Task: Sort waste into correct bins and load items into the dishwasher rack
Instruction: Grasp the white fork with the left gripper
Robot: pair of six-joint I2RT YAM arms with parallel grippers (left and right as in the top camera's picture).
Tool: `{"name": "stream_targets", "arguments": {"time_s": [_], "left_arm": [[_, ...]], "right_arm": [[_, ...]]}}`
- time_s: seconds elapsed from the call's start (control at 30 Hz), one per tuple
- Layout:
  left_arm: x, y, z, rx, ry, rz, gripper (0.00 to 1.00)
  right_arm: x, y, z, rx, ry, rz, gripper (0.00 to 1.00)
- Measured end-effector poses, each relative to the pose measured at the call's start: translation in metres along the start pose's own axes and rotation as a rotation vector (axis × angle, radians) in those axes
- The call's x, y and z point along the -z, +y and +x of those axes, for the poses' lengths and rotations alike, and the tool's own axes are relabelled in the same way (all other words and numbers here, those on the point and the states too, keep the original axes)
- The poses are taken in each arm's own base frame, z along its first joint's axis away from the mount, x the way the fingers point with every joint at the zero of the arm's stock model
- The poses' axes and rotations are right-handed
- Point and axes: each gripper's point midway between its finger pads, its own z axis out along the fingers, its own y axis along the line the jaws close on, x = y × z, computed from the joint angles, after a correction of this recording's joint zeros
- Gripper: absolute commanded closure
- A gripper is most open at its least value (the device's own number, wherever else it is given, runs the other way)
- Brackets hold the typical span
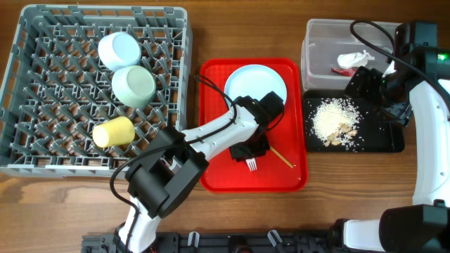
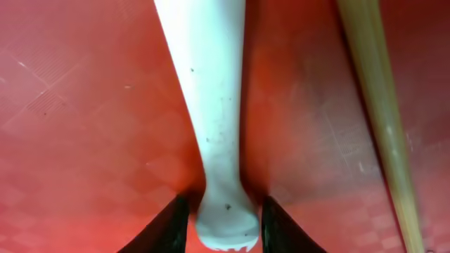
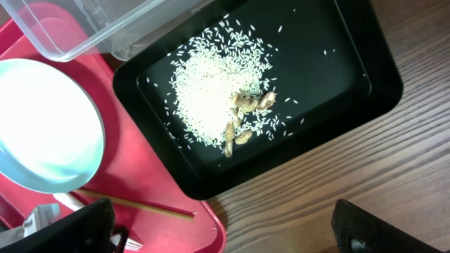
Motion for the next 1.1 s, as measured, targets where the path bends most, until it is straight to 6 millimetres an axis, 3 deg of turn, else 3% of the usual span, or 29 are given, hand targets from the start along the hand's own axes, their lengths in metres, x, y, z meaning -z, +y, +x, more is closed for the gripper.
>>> {"name": "stream_targets", "arguments": {"time_s": [0.33, 0.63, 0.93, 1.0, 1.1], "left_arm": [[0.0002, -0.0017, 0.0006, 0.014, 0.033, 0.027, 0.7], [0.0017, 0.0014, -0.0059, 0.021, 0.06, 0.052, 0.8], [0.0015, 0.0011, -0.0054, 0.015, 0.067, 0.056, 0.81], [0.0015, 0.0014, -0.0052, 0.016, 0.067, 0.055, 0.88], [0.0015, 0.0024, -0.005, 0.01, 0.069, 0.051, 0.89]], "right_arm": [[0.0, -0.0002, 0.0002, 0.0, 0.001, 0.001, 0.0], [0.0, -0.0003, 0.0003, 0.0, 0.001, 0.001, 0.01], [0.0, -0.0003, 0.0005, 0.0, 0.002, 0.001, 0.0], [0.0, -0.0002, 0.0005, 0.0, 0.002, 0.001, 0.0], [0.0, -0.0005, 0.001, 0.0, 0.004, 0.002, 0.0]]}}
